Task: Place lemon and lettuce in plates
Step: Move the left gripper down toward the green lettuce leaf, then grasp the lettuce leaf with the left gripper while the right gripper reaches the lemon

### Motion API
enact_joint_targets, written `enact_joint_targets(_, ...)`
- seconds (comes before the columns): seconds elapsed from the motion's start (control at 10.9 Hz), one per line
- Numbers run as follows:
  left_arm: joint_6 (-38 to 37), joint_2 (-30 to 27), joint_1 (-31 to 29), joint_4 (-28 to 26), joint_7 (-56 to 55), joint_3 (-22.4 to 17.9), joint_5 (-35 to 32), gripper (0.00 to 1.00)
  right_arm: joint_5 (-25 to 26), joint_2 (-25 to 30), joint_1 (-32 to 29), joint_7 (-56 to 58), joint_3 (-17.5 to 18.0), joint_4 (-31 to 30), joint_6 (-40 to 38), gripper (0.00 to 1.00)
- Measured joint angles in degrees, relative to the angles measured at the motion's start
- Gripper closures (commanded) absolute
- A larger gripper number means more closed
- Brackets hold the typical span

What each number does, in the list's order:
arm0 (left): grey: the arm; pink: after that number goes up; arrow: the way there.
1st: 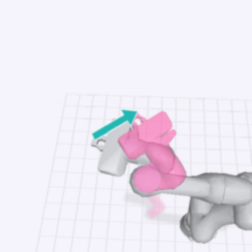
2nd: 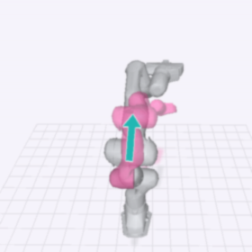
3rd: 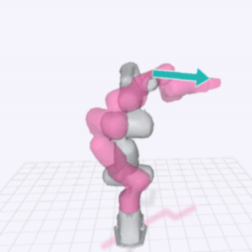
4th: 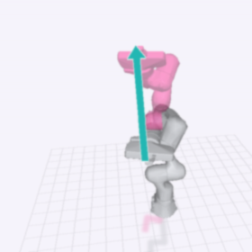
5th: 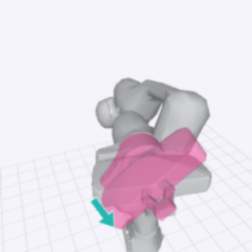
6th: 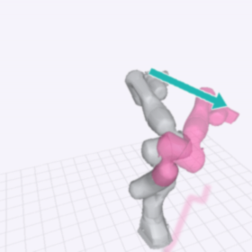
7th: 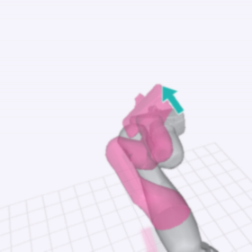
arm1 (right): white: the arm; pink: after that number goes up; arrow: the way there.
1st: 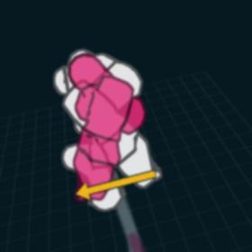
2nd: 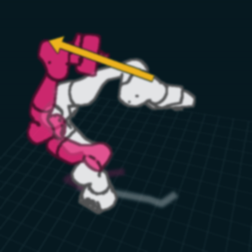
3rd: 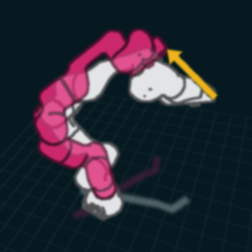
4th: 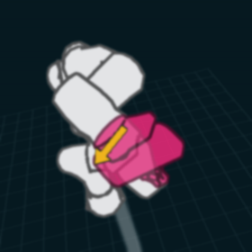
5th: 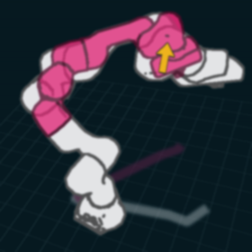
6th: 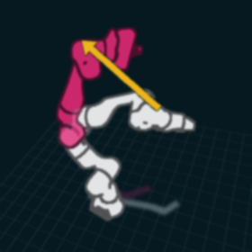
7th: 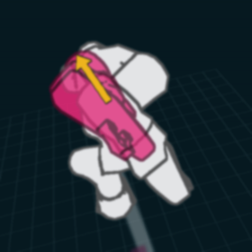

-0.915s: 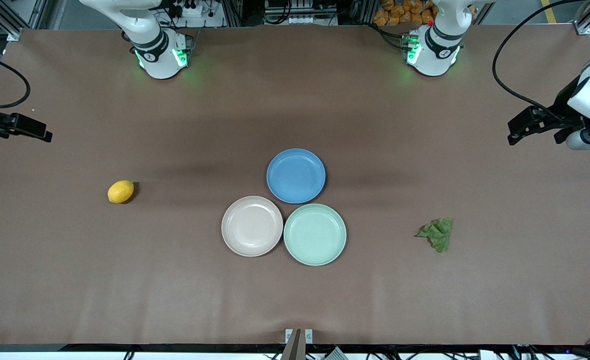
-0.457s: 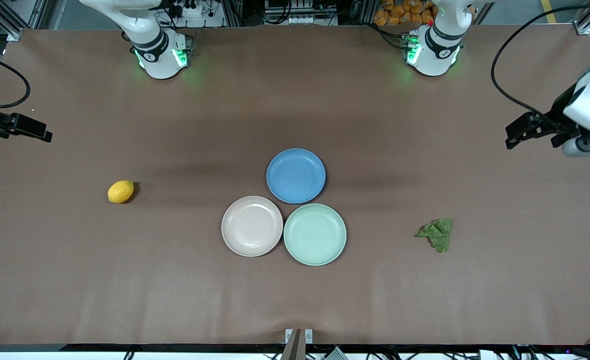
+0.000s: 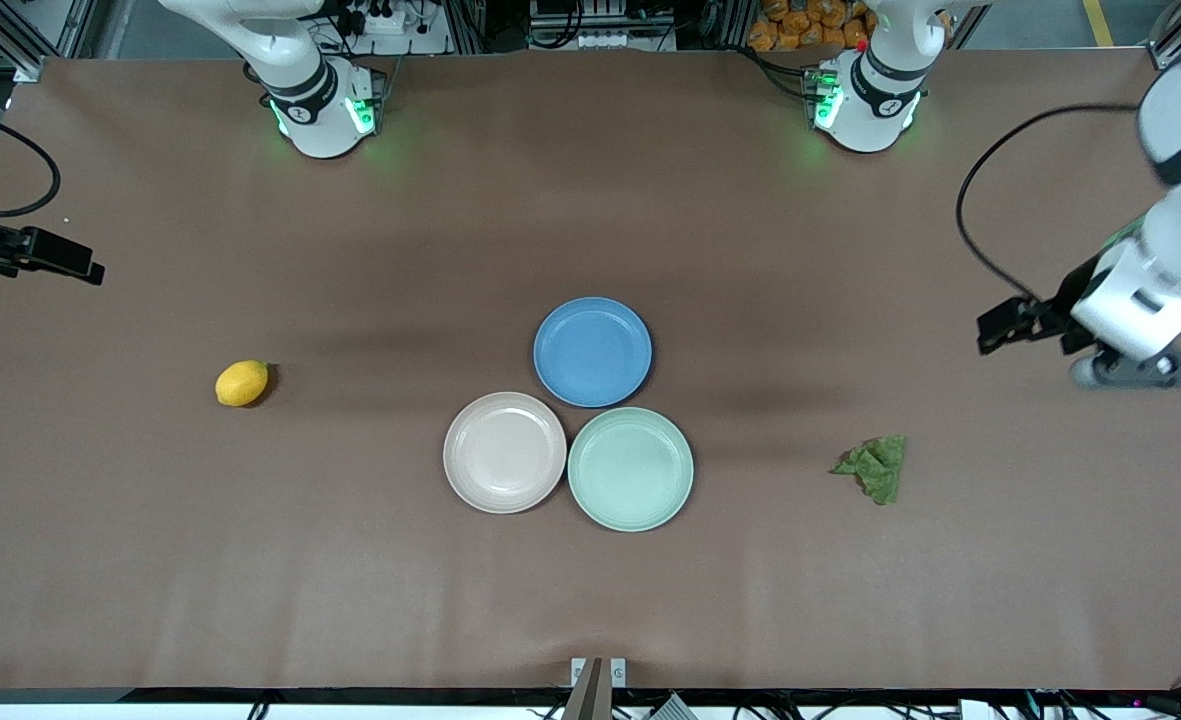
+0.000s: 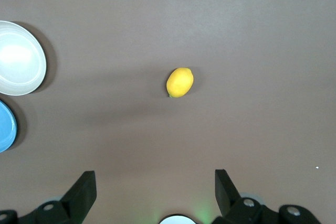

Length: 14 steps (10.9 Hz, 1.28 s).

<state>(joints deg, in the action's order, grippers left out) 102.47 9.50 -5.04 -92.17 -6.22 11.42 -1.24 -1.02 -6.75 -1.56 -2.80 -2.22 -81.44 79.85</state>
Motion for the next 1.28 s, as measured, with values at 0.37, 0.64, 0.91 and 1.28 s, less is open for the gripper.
enact_joint_targets(0.37,7.52,5.40,-0.02,-4.57,0.00,-0.02,0.00,0.00,0.00,-0.05,-0.46,-0.10,-0.08,0.02,-0.01,0.00)
enact_joint_targets(0.64,19.39,8.70,-0.07,-10.56,0.08,-0.11,-0.09,0.00,0.00,-0.15,-0.56,-0.10,-0.18,0.00,-0.14,0.00)
enact_joint_targets(0.91,29.39,13.61,-0.11,-14.31,0.26,-0.23,-5.72,0.00,0.00,-0.88,-0.96,-0.10,-0.32,-0.54,-0.02,0.00)
enact_joint_targets(1.28,41.16,21.87,-0.11,-14.41,0.26,-0.50,-6.27,0.00,0.00,-2.19,-1.57,-0.10,-0.43,-5.91,6.09,0.00)
